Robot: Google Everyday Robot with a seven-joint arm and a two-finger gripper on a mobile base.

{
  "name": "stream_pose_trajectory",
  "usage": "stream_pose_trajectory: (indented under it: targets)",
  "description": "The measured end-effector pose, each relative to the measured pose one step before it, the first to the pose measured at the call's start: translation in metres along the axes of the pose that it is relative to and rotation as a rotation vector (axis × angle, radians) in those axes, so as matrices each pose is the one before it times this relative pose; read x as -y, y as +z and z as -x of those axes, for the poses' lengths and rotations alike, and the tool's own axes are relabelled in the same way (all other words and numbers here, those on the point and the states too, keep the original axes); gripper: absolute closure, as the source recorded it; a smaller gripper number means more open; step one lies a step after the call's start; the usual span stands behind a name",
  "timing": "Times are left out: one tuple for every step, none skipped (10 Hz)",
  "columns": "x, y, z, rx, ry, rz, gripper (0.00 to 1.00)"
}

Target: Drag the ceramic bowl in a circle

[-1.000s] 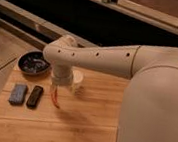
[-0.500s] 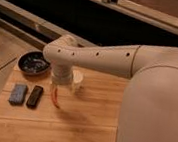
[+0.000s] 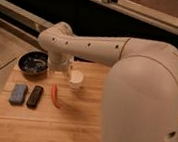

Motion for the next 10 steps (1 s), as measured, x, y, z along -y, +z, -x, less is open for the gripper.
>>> stream_pose_trajectory:
  targets:
    - [-0.00832, -0.01238, 0.01687, 0.02826, -0.04335, -0.00822, 0.35]
    - [-0.0075, -0.00757, 0.01049, 0.01723, -0.03465, -0.00627, 0.35]
    - [-0.00932, -0.00552, 0.01245, 0.01584, -0.03972, -0.00256, 0.35]
    - [-0.00303, -0.00086, 0.00995, 0.00626, -0.01668, 0.00254, 0.35]
    - [-0.00036, 0.00043, 0.00906, 0.00308, -0.00432, 0.00234, 0.35]
    - [-0.00164, 0.00202, 0.01088, 0.00932, 0.01434, 0.01106, 0.35]
    - [0.00033, 0.0024, 0.007, 0.00542, 0.02556, 0.01002, 0.35]
    - [0.00283, 0.00682, 0.01394, 0.01208, 0.0916, 0.02261, 0.35]
    - [0.00167, 0.00799, 0.00731, 0.00244, 0.08615, 0.01513, 0.35]
    - [0.00012, 0.00672, 0.00438, 0.00056, 0.0606, 0.0086, 0.35]
